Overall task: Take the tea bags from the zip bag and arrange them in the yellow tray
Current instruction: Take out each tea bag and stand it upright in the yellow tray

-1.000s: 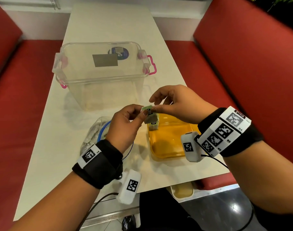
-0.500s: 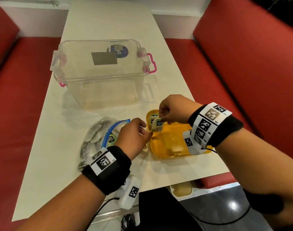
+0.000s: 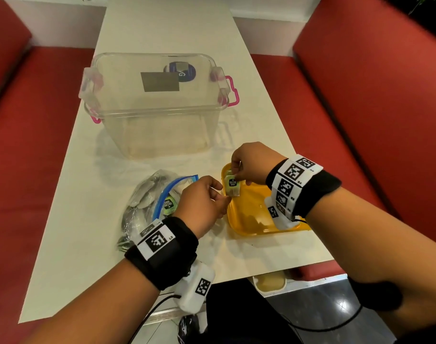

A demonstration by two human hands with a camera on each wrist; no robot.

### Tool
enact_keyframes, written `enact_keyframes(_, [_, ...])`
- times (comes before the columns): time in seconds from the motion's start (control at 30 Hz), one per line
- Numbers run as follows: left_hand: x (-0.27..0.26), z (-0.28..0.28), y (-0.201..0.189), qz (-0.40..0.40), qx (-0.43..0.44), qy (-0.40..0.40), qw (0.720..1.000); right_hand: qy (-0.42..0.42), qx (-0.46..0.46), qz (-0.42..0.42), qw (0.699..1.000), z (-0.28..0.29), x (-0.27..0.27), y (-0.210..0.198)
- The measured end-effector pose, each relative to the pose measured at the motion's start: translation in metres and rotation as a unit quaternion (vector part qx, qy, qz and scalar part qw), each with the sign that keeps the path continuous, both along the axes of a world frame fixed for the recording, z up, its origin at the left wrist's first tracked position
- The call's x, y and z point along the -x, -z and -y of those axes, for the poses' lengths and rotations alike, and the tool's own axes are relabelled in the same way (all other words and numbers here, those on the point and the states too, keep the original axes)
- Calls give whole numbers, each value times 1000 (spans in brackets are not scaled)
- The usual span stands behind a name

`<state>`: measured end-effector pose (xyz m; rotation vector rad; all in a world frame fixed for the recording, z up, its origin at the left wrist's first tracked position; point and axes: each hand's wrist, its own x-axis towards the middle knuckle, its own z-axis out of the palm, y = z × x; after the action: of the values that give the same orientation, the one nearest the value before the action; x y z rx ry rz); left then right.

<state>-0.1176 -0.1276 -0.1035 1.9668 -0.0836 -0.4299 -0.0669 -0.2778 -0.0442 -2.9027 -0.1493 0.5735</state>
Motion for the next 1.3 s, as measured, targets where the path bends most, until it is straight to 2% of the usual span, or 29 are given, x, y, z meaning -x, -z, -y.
enact_keyframes(0.13, [3,0,-2,5,-15,3,1000,-3,22,42,999,4,4,-9])
enact_keyframes(0.3, [11,-7,-24,49,-24,8,998,9,-4,93,996,7,13,-28])
enact_keyframes(0.43, [13,-32,-58,147,-1,-16,989,-22,-45,113,992,-8,27,-45])
enact_keyframes(0.5, [13,-55,-72,213,-49,-8,976,-56,-59,106,991,-23,35,-48])
enact_keyframes(0.57, [16,-79,-76,243,-107,29,964,-88,-75,93,989,-42,41,-45])
enact_keyframes(0.67, [29,-102,-64,227,-247,91,937,-125,-99,64,985,-72,47,-32])
enact_keyframes(0.77, [41,-111,-48,163,-324,71,929,-166,-77,31,983,-96,50,-13])
enact_keyframes(0.87, [44,-120,-38,136,-312,36,940,-174,-46,32,983,-109,48,9])
enact_keyframes(1.0, [46,-127,-39,156,-263,19,952,-186,-6,42,982,-116,45,34])
enact_keyframes(1.1, [48,-126,-40,170,-252,17,953,-186,36,73,979,-121,46,40])
enact_keyframes(1.23, [49,-127,-38,169,-241,10,956,-184,44,149,971,-126,47,41])
enact_keyframes(1.3, [48,-129,-39,166,-243,6,956,-190,51,159,967,-124,48,38])
